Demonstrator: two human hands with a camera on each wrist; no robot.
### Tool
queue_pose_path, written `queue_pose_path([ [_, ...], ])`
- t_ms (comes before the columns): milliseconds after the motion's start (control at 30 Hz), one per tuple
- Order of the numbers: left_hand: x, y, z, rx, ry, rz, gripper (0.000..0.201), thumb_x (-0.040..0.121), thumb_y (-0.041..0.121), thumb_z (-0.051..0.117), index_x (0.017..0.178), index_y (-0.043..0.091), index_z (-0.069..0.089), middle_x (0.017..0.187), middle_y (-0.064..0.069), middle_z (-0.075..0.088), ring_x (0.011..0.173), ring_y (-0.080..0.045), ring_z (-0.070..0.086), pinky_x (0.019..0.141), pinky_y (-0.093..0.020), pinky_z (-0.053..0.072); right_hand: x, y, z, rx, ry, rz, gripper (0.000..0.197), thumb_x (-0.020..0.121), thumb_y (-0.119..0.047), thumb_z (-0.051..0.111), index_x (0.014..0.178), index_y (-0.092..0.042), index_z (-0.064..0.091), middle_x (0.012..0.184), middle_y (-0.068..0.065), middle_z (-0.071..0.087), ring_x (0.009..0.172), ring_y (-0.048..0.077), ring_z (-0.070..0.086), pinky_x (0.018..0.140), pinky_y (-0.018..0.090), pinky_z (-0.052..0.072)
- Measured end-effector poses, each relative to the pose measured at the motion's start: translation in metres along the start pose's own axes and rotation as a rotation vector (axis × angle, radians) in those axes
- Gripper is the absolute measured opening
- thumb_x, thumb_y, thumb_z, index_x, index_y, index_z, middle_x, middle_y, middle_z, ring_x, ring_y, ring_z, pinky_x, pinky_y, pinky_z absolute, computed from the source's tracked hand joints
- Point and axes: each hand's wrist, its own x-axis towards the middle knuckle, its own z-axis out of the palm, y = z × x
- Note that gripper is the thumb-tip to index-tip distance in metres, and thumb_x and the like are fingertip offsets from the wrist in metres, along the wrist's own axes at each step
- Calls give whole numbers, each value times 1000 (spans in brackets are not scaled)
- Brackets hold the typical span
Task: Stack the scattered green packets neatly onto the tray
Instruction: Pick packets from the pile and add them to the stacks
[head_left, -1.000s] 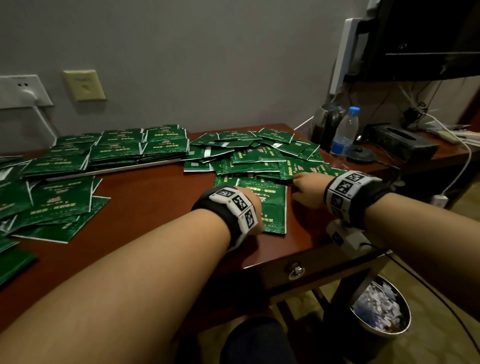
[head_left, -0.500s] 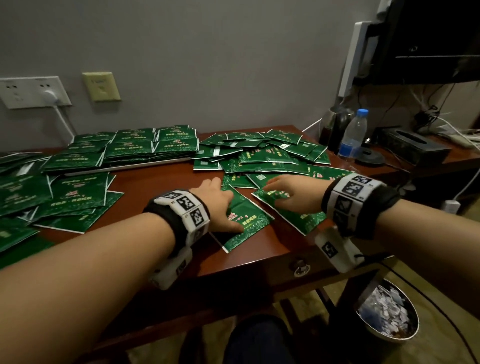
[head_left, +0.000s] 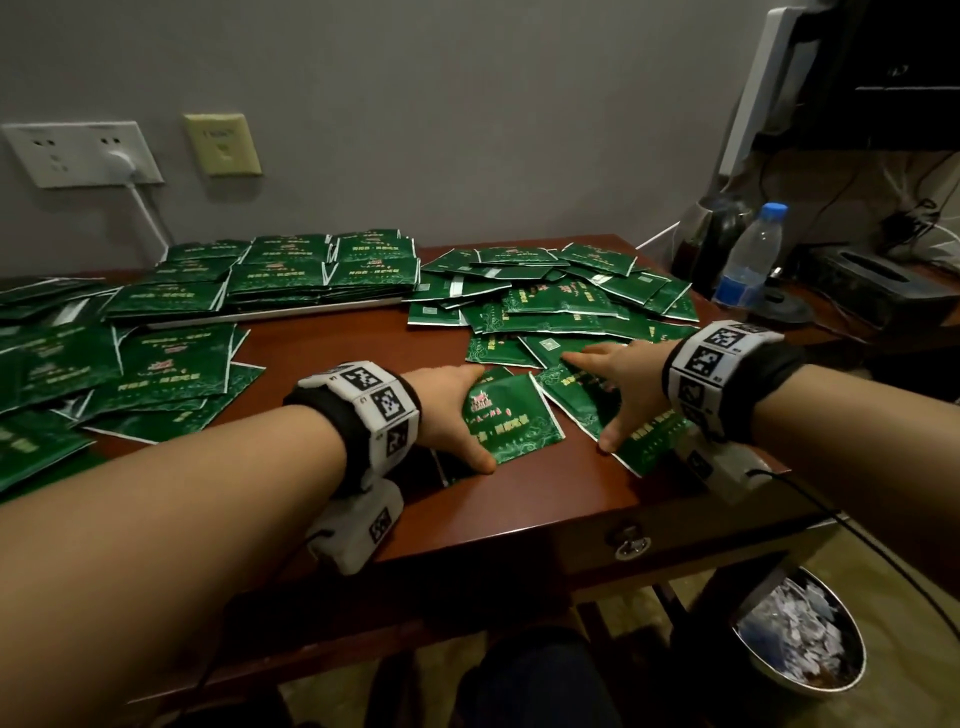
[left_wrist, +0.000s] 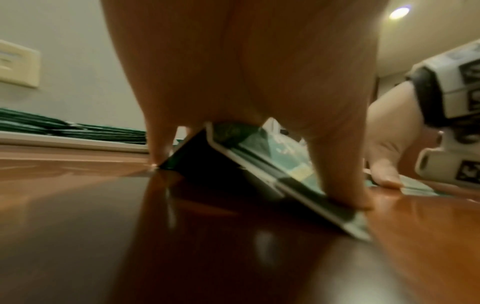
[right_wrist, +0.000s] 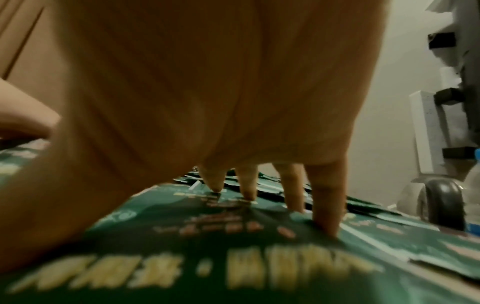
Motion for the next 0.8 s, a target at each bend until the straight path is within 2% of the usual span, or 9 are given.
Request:
queue_pose_path([
  [133,-3,-5,-6,21,165,36,68,67,32,85,127,25,53,114,6,64,102,-16,61,87,-33,53,-1,-6,1,85,51,113,135,53,-73,75,154,-32,-3,155,9,17,134,35,39,101,49,43],
  [200,-5,-7,-10,13,281,34,50,75,22,78,121,24,58,112,4,65,101,-17,61,84,-33,53,-4,-9,0,144,96,126,128,54,-70,77,153,-25,10,149,12,26,128,33,46,96,45,46],
  [267,-7,-9,-17,8,347,33,40,81,18,71,119,23,59,113,3,65,101,-18,61,85,-35,54,-7,-10,-4,166,167,107,111,57,-68,78,146,-20,33,139,11,44,119,30,53,92,39,49],
  [367,-12,-12,-29,-15,344,35,33,86,17,65,119,21,60,111,2,64,98,-17,60,83,-34,54,-13,-16,-17,233,286,75,87,67,-68,71,133,-15,52,122,7,62,108,26,59,86,30,50],
  [433,-18,-16,-35,-17,338,24,30,89,15,59,119,19,60,112,-2,64,94,-19,60,77,-32,54,-15,-22,-26,281,341,62,83,71,-73,62,126,-11,57,114,7,66,102,26,62,87,35,53],
  [567,-27,-29,-42,-43,294,-78,45,84,6,50,126,21,56,112,-2,60,87,-18,60,68,-30,54,-15,-42,-36,391,359,54,83,75,-74,56,126,-8,56,114,9,66,103,25,62,84,32,52],
  [633,-33,-38,-41,1,245,-142,47,83,8,51,127,23,54,116,-2,60,94,-20,61,76,-33,56,-13,-54,-35,390,305,52,91,74,-77,54,135,-9,48,122,9,62,106,24,60,83,30,50],
  [733,-38,-56,-33,229,198,-253,55,84,20,57,137,22,41,130,-6,51,115,-26,53,92,-43,50,-12,-68,-32,209,193,32,109,67,-84,52,146,-12,32,143,12,44,122,28,52,95,38,48],
  [800,-40,-66,-26,308,188,-320,52,87,25,56,136,18,40,130,-10,45,120,-30,48,96,-46,47,-13,-75,-30,98,185,-6,114,64,-85,54,149,-13,27,149,12,36,127,30,48,99,41,46],
])
